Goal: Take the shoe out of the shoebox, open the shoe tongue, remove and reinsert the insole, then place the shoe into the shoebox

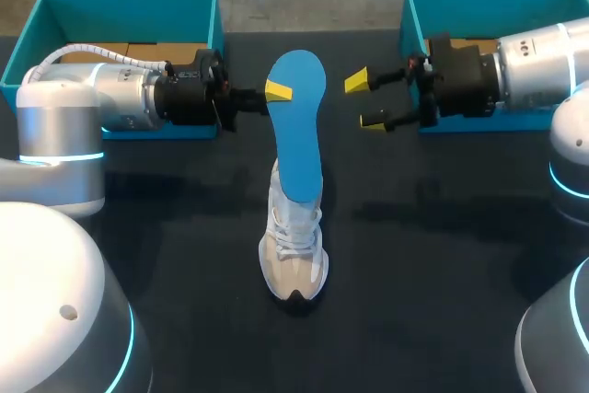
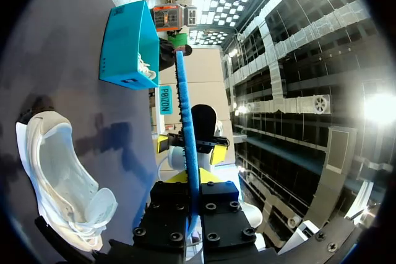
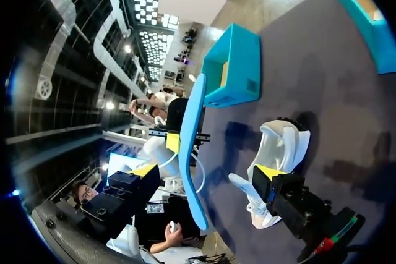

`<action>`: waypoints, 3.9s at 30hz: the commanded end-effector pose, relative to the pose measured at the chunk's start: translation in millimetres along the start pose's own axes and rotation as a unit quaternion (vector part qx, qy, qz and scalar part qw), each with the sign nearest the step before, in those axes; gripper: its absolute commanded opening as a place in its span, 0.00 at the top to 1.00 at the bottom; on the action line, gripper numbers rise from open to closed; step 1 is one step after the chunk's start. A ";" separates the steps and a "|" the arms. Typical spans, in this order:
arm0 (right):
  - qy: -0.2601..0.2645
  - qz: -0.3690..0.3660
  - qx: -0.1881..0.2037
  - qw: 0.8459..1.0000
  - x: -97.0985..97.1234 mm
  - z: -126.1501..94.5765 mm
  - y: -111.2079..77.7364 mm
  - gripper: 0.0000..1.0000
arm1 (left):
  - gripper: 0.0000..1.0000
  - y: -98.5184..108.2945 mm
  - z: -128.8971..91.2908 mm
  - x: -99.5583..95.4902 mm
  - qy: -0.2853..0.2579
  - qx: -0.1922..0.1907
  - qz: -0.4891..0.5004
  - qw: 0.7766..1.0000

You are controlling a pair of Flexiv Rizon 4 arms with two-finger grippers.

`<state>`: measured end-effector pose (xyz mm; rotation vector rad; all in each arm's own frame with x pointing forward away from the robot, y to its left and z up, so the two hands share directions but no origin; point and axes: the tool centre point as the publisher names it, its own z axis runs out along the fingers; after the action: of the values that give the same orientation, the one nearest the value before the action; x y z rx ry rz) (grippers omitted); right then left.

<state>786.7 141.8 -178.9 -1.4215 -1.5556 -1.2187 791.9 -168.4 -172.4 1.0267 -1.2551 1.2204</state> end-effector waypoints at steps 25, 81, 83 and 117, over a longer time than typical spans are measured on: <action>-0.001 0.000 0.000 1.000 -0.1 1.8 0.6 0.00 | 1.00 -19.1 -21.4 13.0 -0.018 -0.030 0.463 0.886; -0.001 0.000 0.000 1.000 -0.1 1.8 0.6 0.00 | 1.00 -52.7 -38.2 32.6 -0.034 -0.095 0.955 0.277; -0.001 0.000 0.000 1.000 -0.1 1.8 0.6 0.00 | 1.00 -52.7 -38.2 32.6 -0.034 -0.095 0.955 0.277; -0.001 0.000 0.000 1.000 -0.1 1.8 0.6 0.00 | 1.00 -61.3 -26.8 21.5 -0.045 -0.099 0.992 -0.064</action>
<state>787.7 142.5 -178.8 -1.4221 -1.5564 -1.2161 857.3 -143.0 -147.9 1.3794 1.1575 -1.0761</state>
